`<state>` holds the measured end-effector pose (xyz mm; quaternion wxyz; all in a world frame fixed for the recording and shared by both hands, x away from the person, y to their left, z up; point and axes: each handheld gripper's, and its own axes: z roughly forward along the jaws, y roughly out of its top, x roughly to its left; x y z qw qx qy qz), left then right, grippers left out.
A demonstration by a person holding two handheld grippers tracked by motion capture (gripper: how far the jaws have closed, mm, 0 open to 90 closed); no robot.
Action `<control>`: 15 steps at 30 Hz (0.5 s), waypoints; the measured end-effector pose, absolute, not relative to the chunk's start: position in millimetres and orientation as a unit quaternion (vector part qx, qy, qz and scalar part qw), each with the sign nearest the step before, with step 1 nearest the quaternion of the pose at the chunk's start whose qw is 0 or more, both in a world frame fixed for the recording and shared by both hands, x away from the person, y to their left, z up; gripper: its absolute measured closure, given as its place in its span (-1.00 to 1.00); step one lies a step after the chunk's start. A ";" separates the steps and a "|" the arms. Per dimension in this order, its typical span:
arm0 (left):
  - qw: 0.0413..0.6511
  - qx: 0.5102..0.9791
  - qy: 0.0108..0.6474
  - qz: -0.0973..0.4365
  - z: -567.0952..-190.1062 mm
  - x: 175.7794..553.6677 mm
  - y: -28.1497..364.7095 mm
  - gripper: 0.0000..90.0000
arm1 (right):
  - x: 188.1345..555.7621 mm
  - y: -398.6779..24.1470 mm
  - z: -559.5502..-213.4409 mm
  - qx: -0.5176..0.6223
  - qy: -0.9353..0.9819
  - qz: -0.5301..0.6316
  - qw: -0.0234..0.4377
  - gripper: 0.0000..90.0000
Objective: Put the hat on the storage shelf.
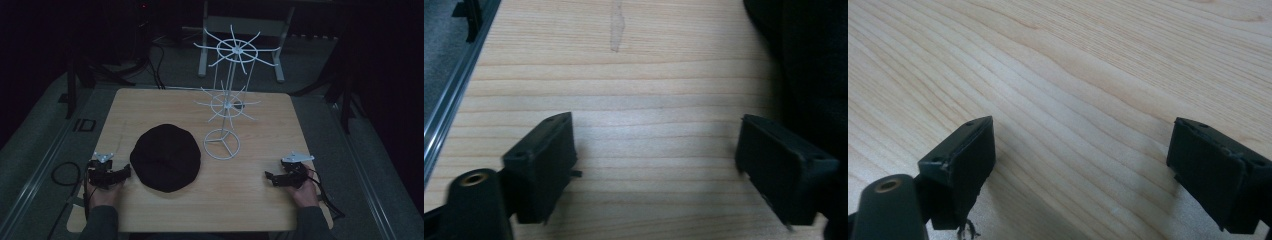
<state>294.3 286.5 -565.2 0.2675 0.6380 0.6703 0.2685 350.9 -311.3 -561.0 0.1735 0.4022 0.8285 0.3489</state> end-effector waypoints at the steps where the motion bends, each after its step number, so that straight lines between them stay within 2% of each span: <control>1: 0.268 0.638 0.670 0.268 -565.2 294.3 286.5 -0.48 | 350.9 -311.3 -561.0 0.402 0.828 0.349 0.173 -0.74; 7: 0.262 0.646 0.669 0.260 -561.6 294.6 290.8 -0.35 | 349.9 -311.8 -561.0 0.403 0.828 0.349 0.174 -0.73; 8: 0.253 0.652 0.670 0.248 -558.0 295.5 291.4 -0.22 | 349.9 -311.7 -561.0 0.404 0.828 0.349 0.174 -0.73; 9: 0.253 0.652 0.670 0.248 -558.0 295.5 291.4 -0.18 | 349.9 -311.7 -561.0 0.404 0.828 0.349 0.174 -0.73; 15: 0.260 0.662 0.668 0.221 -547.4 293.4 297.4 -0.07 | 349.7 -311.7 -561.0 0.404 0.827 0.349 0.174 -0.73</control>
